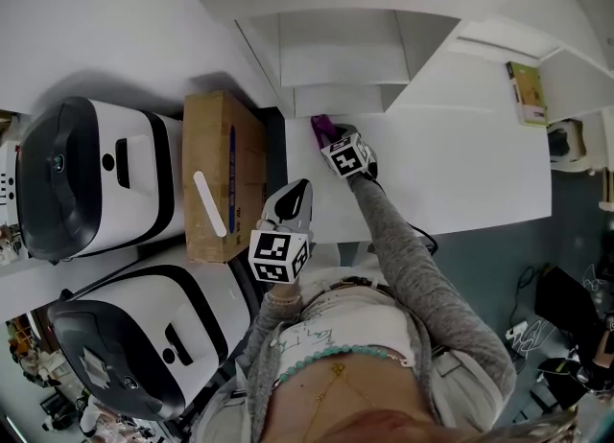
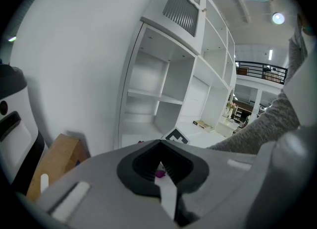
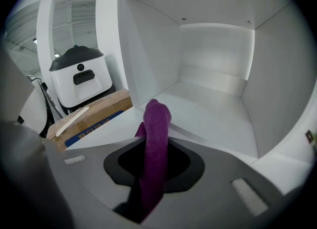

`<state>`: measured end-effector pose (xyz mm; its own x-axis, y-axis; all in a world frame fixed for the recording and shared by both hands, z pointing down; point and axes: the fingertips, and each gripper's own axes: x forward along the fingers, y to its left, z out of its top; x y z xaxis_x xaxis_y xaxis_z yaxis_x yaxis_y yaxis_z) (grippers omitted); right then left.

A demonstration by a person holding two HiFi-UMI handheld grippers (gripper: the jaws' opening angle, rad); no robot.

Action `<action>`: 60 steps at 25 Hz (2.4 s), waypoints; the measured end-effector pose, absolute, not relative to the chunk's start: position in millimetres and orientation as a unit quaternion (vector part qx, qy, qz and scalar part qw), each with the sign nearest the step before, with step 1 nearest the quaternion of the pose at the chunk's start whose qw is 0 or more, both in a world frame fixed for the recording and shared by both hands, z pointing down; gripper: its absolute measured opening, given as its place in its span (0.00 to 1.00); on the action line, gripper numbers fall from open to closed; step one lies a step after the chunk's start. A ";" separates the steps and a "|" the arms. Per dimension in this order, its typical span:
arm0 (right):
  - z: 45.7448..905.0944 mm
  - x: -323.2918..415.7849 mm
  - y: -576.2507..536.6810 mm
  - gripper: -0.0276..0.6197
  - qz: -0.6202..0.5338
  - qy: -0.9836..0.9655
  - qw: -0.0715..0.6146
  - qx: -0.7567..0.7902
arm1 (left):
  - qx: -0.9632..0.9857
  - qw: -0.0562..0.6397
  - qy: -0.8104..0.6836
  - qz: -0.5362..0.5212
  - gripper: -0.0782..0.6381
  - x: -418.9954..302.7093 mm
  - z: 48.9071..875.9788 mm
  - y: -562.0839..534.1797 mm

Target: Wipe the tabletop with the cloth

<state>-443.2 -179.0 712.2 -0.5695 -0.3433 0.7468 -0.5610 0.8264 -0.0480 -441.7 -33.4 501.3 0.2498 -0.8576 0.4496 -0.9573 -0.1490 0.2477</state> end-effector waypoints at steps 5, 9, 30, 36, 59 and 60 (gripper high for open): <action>712.4 -428.3 -184.2 0.19 0.145 -0.872 0.386 0.263 | 0.754 0.249 -0.600 0.101 0.11 -429.2 501.9 -38.9; 712.4 -418.5 -188.3 0.19 0.152 -0.871 0.384 0.265 | 0.757 0.249 -0.595 0.103 0.11 -418.3 501.8 -43.4; 713.8 -348.8 -209.8 0.19 0.162 -0.861 0.383 0.291 | 0.781 0.255 -0.559 0.112 0.11 -350.6 500.6 -56.9; 713.6 -329.3 -214.9 0.19 0.166 -0.860 0.383 0.295 | 0.783 0.253 -0.557 0.111 0.11 -336.0 498.3 -60.4; 714.5 -251.6 -238.9 0.19 0.176 -0.852 0.380 0.315 | 0.800 0.250 -0.533 0.113 0.11 -264.0 497.8 -91.2; 714.5 -246.4 -240.5 0.19 0.176 -0.851 0.380 0.317 | 0.801 0.250 -0.532 0.112 0.11 -259.8 497.4 -92.4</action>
